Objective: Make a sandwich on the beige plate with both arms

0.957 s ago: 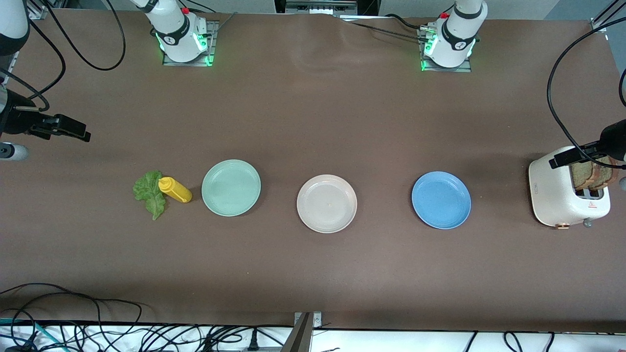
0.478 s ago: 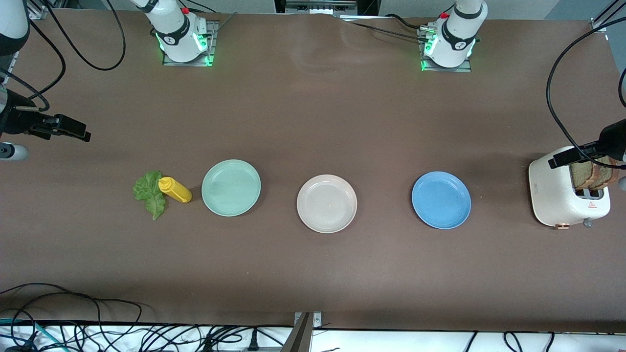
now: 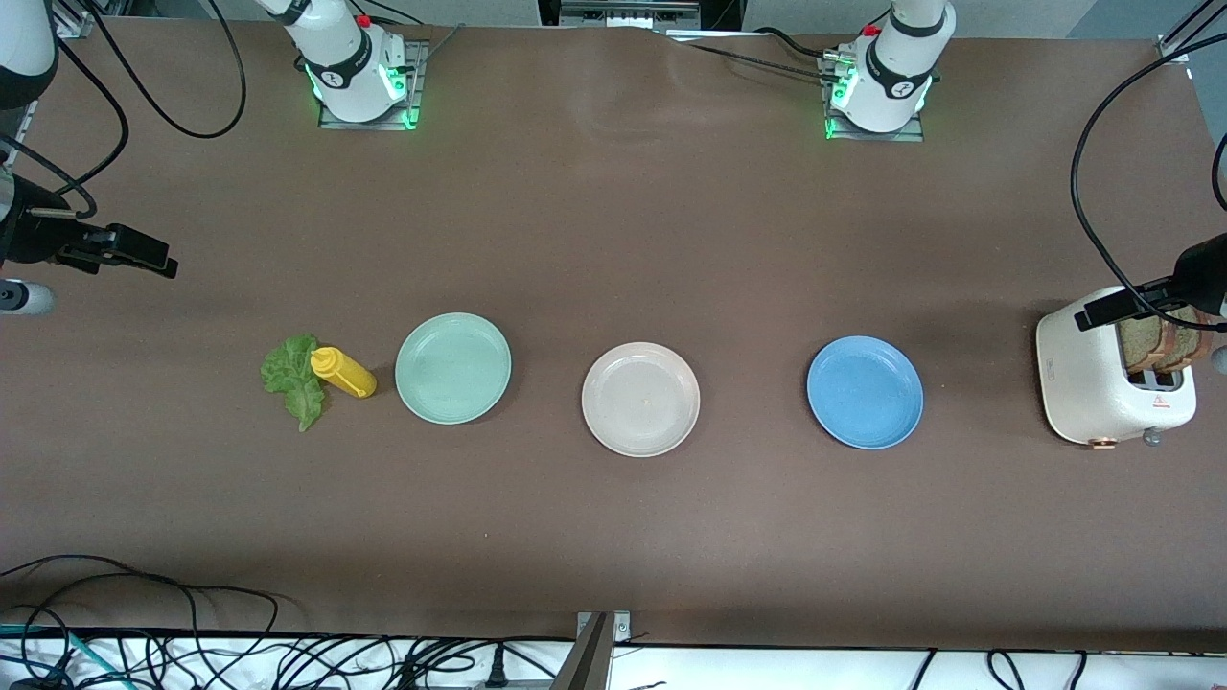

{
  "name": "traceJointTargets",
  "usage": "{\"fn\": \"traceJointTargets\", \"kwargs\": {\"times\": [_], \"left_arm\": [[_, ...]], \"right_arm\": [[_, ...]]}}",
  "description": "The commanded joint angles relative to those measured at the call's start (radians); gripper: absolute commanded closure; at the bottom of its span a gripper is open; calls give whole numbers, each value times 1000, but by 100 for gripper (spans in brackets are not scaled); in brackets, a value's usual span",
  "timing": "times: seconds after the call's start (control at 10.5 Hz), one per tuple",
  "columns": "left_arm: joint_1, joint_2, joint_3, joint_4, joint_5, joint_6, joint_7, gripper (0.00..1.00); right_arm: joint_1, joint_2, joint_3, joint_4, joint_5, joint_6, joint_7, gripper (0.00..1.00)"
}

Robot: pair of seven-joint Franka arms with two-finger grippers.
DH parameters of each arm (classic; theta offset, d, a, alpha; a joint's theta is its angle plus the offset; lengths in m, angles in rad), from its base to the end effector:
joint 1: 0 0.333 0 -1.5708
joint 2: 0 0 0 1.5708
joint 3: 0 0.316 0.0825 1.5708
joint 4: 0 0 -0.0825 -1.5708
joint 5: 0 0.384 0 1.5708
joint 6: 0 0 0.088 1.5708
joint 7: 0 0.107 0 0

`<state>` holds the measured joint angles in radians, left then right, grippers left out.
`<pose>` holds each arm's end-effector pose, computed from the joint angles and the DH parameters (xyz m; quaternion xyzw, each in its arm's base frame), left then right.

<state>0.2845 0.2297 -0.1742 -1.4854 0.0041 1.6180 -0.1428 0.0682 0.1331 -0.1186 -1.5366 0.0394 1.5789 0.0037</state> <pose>0.6156 0.0794 0.5352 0.9906 0.1272 -0.0471 0.0170 0.5914 -0.0214 0.5654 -0.9985 0.0279 0.0446 0.0129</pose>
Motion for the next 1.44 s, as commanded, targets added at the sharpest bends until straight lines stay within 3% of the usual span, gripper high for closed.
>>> {"fn": "traceJointTargets", "kwargs": {"times": [0.0, 1.34], "left_arm": [[4, -12, -2, -9, -7, -3, 20, 0], [4, -12, -4, -10, -6, -24, 20, 0]], "right_arm": [[-5, -30, -1, -31, 20, 3, -8, 0], [-5, -30, -1, -31, 20, 1, -10, 0]]}}
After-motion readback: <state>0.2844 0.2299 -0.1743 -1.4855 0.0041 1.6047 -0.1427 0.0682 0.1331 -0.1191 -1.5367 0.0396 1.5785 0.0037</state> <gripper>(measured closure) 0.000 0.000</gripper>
